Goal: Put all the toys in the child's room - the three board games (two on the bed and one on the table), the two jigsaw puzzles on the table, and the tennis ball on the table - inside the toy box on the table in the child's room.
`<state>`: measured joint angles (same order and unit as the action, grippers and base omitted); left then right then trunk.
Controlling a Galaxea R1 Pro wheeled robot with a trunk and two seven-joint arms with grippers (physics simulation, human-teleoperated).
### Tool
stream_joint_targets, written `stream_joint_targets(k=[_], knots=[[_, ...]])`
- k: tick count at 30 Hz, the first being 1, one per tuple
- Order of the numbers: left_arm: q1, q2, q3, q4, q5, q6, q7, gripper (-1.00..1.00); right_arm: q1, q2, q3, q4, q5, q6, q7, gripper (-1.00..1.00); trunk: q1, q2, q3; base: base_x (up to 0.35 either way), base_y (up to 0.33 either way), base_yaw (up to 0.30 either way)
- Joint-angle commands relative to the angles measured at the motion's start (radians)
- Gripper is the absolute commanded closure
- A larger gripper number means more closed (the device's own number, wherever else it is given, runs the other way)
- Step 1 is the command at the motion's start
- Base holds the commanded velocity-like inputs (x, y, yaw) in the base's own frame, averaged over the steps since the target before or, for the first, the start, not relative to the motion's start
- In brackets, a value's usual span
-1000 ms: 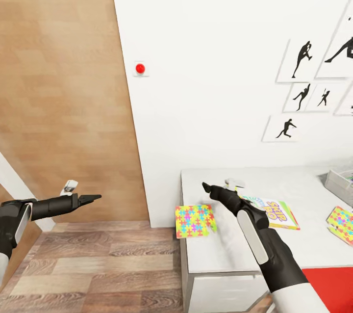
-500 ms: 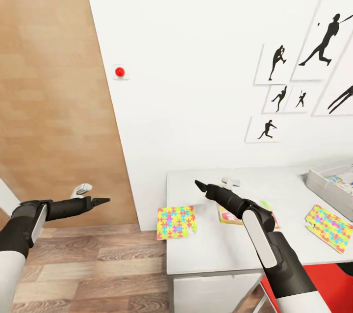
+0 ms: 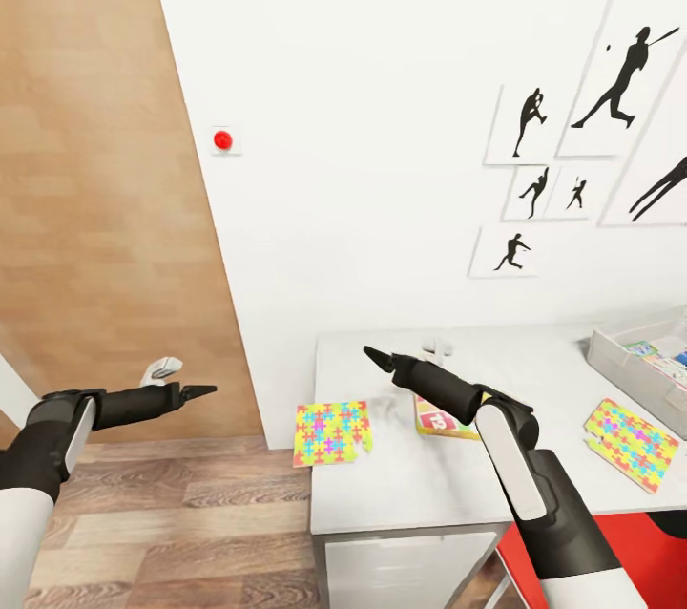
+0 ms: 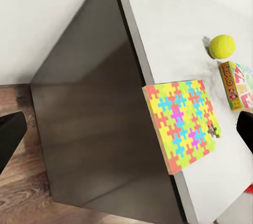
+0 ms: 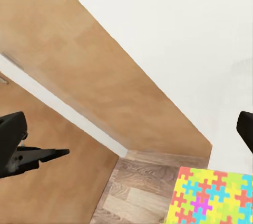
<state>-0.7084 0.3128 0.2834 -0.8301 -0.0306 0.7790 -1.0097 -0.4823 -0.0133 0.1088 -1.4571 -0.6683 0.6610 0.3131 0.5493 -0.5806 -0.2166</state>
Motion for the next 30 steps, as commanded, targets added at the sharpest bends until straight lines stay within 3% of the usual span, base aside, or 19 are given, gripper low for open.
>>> stream_joint_targets(k=[1, 7, 14, 16, 21, 30], knots=[[-0.001, 0.000, 0.002, 0.002, -0.003, 0.008, -0.007, -1.00, -0.001, -0.001, 0.000, -0.002, -0.002, 0.006, 0.011, -1.00, 0.000, -0.001, -0.002, 0.000, -0.023, 0.000], [-0.004, 0.006, 0.005, 0.048, 0.004, 0.007, -0.038, -1.00, -0.001, 0.000, -0.001, -0.005, -0.004, 0.013, 0.045, -1.00, 0.000, -0.001, -0.002, 0.000, -0.009, 0.000], [-0.010, 0.012, 0.005, 0.074, -0.003, -0.004, -0.219, -1.00, -0.001, -0.001, -0.002, -0.008, -0.006, 0.015, 0.051, -1.00, 0.000, -0.001, -0.002, 0.000, -0.001, 0.000], [-0.012, 0.015, 0.005, 0.075, -0.003, -0.008, -0.244, -1.00, -0.001, -0.001, -0.004, -0.008, -0.006, 0.015, 0.051, -1.00, 0.000, -0.001, -0.002, 0.000, 0.000, 0.000], [-0.016, 0.049, 0.010, 0.077, 0.003, -0.012, -0.320, -1.00, -0.001, 0.000, -0.021, -0.009, -0.008, 0.015, 0.052, -1.00, 0.000, -0.001, -0.002, 0.076, 0.047, 0.000], [-0.017, 0.058, 0.006, 0.077, -0.003, -0.014, -0.369, -1.00, -0.001, 0.000, -0.039, -0.008, -0.007, 0.015, 0.052, -1.00, 0.000, -0.001, -0.002, 0.105, 0.058, 0.000]])
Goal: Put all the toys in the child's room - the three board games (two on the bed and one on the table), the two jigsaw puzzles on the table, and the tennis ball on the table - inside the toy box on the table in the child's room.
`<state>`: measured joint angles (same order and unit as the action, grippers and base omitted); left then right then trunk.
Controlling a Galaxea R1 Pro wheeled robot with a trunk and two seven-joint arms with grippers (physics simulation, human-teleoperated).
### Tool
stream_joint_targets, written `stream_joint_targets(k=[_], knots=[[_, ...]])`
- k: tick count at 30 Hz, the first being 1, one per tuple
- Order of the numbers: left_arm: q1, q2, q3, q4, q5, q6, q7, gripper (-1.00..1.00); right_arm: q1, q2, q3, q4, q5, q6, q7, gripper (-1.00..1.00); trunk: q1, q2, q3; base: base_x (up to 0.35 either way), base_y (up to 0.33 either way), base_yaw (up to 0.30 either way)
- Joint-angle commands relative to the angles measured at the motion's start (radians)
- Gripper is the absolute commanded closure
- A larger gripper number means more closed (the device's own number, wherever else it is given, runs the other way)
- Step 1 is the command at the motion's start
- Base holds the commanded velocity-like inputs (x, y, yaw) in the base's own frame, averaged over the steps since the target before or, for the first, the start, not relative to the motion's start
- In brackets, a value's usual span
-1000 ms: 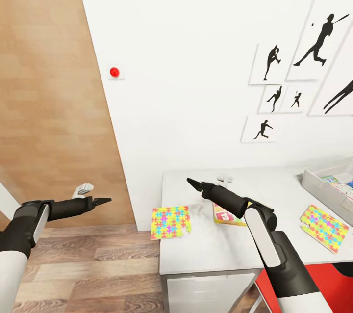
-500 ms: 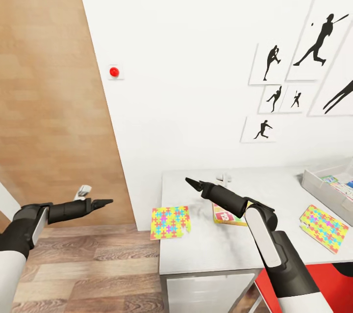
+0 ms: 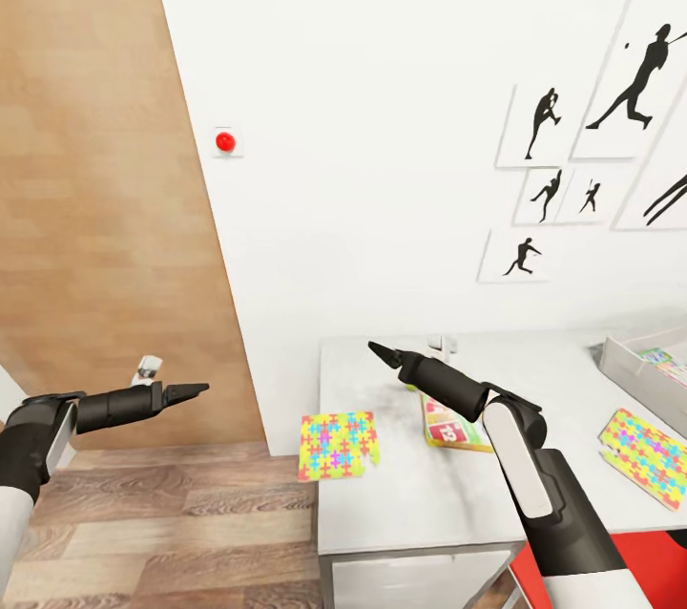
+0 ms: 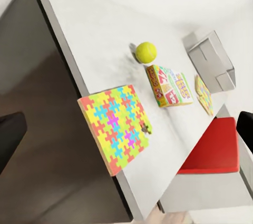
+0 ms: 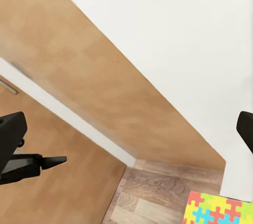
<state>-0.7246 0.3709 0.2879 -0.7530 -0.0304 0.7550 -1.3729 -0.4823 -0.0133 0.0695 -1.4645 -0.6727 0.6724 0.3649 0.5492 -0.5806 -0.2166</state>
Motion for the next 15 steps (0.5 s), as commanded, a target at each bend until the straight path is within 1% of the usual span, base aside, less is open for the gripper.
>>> stream_joint_targets(k=[1, 5, 8, 12, 15], knots=[[-0.001, 0.000, 0.002, 0.000, -0.003, 0.010, -0.006, -1.00, -0.001, -0.001, 0.000, 0.000, -0.002, 0.004, 0.000, -1.00, 0.000, -0.001, -0.002, 0.061, 0.010, 0.000], [-0.001, -0.004, 0.001, 0.000, -0.005, 0.012, -0.004, -1.00, -0.001, 0.000, -0.002, 0.000, -0.002, 0.004, 0.000, -1.00, 0.000, -0.001, -0.002, 0.184, -0.012, 0.000], [-0.001, -0.006, 0.000, 0.000, -0.004, 0.012, -0.004, -1.00, -0.001, 0.001, -0.002, 0.000, -0.003, 0.004, 0.000, -1.00, 0.000, -0.001, -0.002, 0.183, -0.138, 0.000], [-0.001, -0.007, -0.001, 0.000, -0.003, 0.013, -0.006, -1.00, -0.001, 0.000, -0.002, 0.002, -0.002, 0.004, 0.000, -1.00, 0.000, -0.001, -0.002, 0.053, -0.067, 0.000], [-0.001, -0.008, -0.001, 0.000, -0.002, 0.013, -0.006, -1.00, -0.001, 0.000, -0.002, 0.002, -0.002, 0.004, 0.000, -1.00, 0.000, -0.001, -0.002, -0.010, -0.029, 0.000]])
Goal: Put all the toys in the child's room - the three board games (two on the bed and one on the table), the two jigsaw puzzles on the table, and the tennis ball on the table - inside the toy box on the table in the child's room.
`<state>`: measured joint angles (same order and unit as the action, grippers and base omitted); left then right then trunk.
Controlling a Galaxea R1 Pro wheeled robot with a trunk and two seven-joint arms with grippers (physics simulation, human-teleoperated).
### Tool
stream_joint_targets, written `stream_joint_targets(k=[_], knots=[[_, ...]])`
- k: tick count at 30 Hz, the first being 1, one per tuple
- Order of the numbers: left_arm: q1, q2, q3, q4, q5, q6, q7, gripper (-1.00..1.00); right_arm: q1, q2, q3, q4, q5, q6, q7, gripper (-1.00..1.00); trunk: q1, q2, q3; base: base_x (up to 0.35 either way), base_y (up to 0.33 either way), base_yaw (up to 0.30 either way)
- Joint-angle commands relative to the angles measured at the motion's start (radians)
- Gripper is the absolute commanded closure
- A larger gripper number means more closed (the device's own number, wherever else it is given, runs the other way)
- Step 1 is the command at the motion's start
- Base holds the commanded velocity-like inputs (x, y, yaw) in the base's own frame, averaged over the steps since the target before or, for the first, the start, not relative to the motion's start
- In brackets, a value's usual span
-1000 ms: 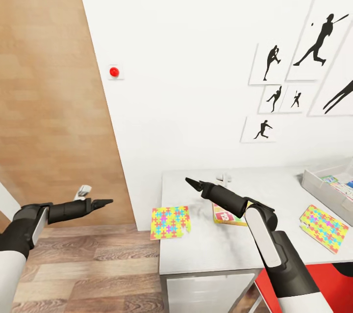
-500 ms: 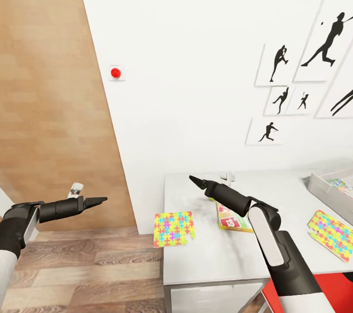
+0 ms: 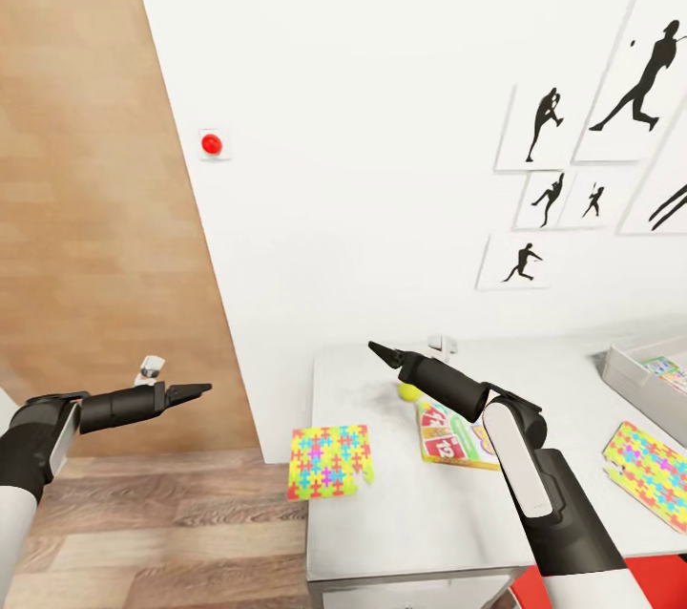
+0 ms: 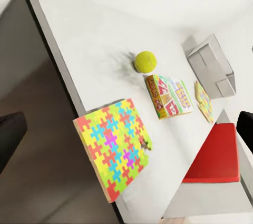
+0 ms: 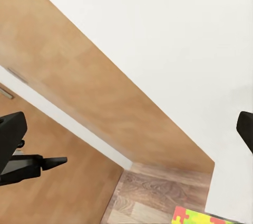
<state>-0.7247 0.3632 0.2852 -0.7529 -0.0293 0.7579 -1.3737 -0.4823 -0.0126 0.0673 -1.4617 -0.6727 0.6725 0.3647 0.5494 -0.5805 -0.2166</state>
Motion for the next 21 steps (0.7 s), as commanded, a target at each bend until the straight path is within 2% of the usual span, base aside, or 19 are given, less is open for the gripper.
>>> stream_joint_targets(k=[1, 21], knots=[[-0.001, -0.001, 0.001, 0.000, -0.003, 0.011, -0.005, -1.00, -0.001, 0.000, 0.000, 0.000, -0.002, 0.004, 0.000, -1.00, 0.000, -0.002, -0.002, -0.091, -0.099, 0.000], [-0.001, -0.010, 0.002, 0.000, 0.004, 0.052, -0.009, -1.00, -0.001, -0.001, -0.001, -0.003, -0.003, 0.005, 0.001, -1.00, 0.000, -0.002, -0.002, -0.020, -0.022, 0.000]])
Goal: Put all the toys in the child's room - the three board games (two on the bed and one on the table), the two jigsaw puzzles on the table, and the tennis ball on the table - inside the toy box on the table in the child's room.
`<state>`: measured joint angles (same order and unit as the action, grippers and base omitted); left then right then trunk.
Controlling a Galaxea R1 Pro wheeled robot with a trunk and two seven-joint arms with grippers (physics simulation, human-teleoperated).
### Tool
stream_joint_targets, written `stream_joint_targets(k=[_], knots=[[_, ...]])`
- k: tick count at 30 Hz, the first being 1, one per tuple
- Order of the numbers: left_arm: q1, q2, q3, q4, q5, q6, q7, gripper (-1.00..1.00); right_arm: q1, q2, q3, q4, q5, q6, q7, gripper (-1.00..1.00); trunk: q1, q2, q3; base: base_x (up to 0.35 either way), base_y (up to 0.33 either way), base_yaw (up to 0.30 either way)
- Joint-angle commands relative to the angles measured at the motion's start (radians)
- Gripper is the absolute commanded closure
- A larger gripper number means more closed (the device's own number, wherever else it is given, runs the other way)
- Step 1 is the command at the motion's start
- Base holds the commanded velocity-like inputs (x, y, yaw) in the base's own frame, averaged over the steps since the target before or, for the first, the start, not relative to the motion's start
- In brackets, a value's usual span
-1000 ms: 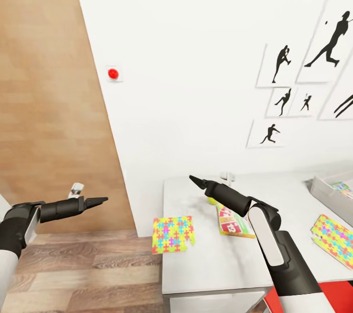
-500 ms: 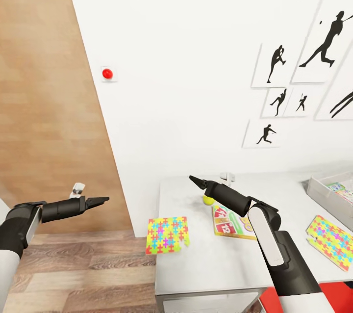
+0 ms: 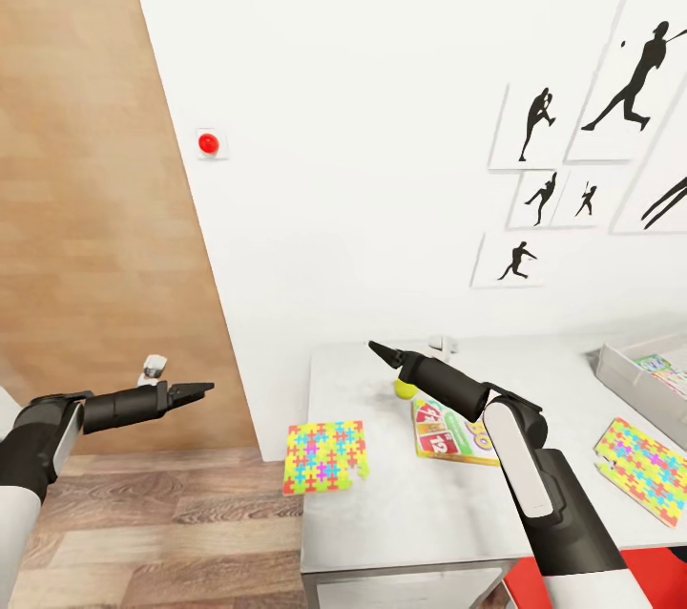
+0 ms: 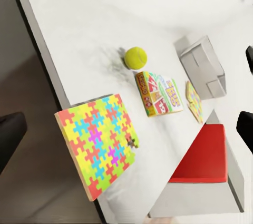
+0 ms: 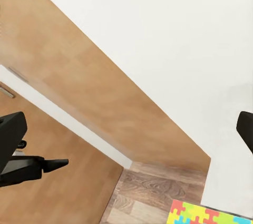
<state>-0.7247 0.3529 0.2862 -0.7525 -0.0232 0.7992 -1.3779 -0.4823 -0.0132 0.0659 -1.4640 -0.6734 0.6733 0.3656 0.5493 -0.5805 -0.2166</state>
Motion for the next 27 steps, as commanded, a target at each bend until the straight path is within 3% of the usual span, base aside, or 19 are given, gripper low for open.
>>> stream_joint_targets(k=[1, 7, 11, 13, 17, 24, 27], knots=[[-0.001, -0.004, 0.002, 0.000, -0.003, 0.022, -0.004, -1.00, -0.001, -0.001, 0.000, -0.002, -0.003, 0.005, 0.002, -1.00, 0.004, -0.009, -0.005, 0.000, 0.000, 0.000], [-0.001, -0.024, 0.002, 0.011, -0.004, 0.068, 0.003, -1.00, -0.001, -0.001, -0.009, -0.021, -0.030, 0.044, 0.069, -1.00, 0.027, -0.051, -0.024, 0.000, 0.000, 0.000], [-0.001, -0.041, 0.002, 0.078, -0.002, 0.076, 0.008, -1.00, 0.022, 0.000, -0.077, -0.037, -0.049, 0.084, 0.135, -1.00, 0.043, -0.079, -0.036, 0.000, 0.000, 0.000], [-0.002, -0.060, 0.002, 0.112, -0.001, 0.078, 0.010, -1.00, 0.044, 0.001, -0.132, -0.040, -0.054, 0.088, 0.179, -1.00, 0.050, -0.093, -0.042, 0.000, 0.000, 0.000], [-0.002, -0.106, 0.004, 0.140, -0.003, 0.090, 0.019, -1.00, 0.062, 0.002, -0.182, -0.042, -0.056, 0.092, 0.258, -1.00, 0.066, -0.121, -0.055, 0.000, 0.000, 0.000], [-0.002, -0.198, 0.005, 0.192, -0.003, 0.093, 0.119, -1.00, 0.067, 0.002, -0.200, -0.042, -0.055, 0.095, 0.331, -1.00, 0.092, -0.170, -0.077, 0.000, 0.000, 0.000], [-0.002, -0.218, 0.006, 0.200, 0.000, 0.092, 0.165, -1.00, 0.068, 0.001, -0.202, -0.042, -0.055, 0.095, 0.339, -1.00, 0.104, -0.191, -0.086, 0.000, 0.000, 0.000]])
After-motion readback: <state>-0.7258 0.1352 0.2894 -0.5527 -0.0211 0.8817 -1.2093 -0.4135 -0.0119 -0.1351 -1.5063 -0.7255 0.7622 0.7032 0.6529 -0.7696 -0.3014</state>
